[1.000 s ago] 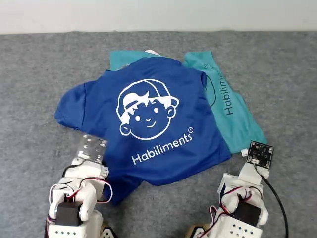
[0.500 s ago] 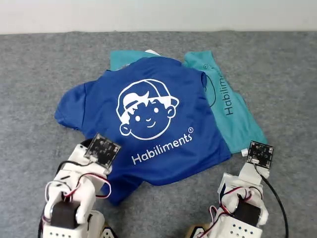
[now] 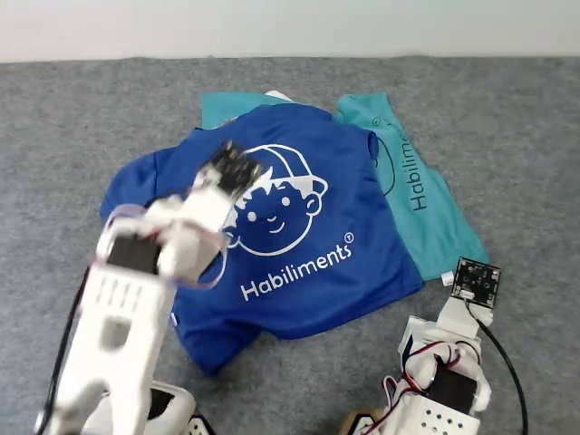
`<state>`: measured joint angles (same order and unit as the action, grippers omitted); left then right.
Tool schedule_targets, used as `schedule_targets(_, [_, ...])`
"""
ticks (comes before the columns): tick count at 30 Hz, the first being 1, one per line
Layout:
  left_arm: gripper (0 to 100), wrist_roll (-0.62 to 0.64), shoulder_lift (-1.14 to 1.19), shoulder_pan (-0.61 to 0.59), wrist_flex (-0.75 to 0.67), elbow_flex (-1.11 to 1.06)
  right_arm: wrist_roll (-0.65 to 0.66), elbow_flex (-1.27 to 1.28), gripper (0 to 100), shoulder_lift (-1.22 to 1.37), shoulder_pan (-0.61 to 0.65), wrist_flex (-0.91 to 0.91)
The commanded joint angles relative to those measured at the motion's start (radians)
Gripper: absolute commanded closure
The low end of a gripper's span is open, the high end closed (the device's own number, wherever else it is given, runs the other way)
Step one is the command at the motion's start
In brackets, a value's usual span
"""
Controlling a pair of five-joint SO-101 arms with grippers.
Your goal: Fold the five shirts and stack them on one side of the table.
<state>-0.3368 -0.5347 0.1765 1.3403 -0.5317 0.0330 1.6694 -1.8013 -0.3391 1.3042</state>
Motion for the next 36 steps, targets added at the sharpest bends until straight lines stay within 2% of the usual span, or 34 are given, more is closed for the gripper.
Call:
schedule_targets(1, [98, -0.028, 0.244, 0.029, 0.092, 0.274, 0.008, 0.014, 98.9, -0.008, -0.015, 0.004])
schedule_targets(4, [92, -0.094, 0.39, 0.052, 0.153, 0.421, 0.008, 0.014, 98.9, -0.008, -0.015, 0.004])
schedule_targets(9, [68, -0.097, 0.569, 0.051, 0.23, 0.615, 0.008, 0.014, 98.9, -0.008, -0.015, 0.004])
schedule_targets(11, [65, -0.1, 0.629, 0.049, 0.241, 0.676, 0.008, 0.014, 98.9, -0.008, -0.015, 0.004])
schedule_targets(27, [65, -0.117, 1.221, 0.074, 0.235, 1.113, 0.008, 0.014, 98.9, -0.008, -0.015, 0.004])
schedule_targets(31, [65, -0.038, 1.378, 0.069, 0.236, 1.239, 0.008, 0.014, 98.9, -0.008, -0.015, 0.004])
schedule_targets(33, [68, -0.008, 1.439, 0.069, 0.241, 1.293, 0.008, 0.014, 98.9, -0.008, -0.015, 0.004])
schedule_targets(36, [80, -0.011, 1.511, 0.074, 0.242, 1.348, 0.008, 0.014, 98.9, -0.008, -0.015, 0.004])
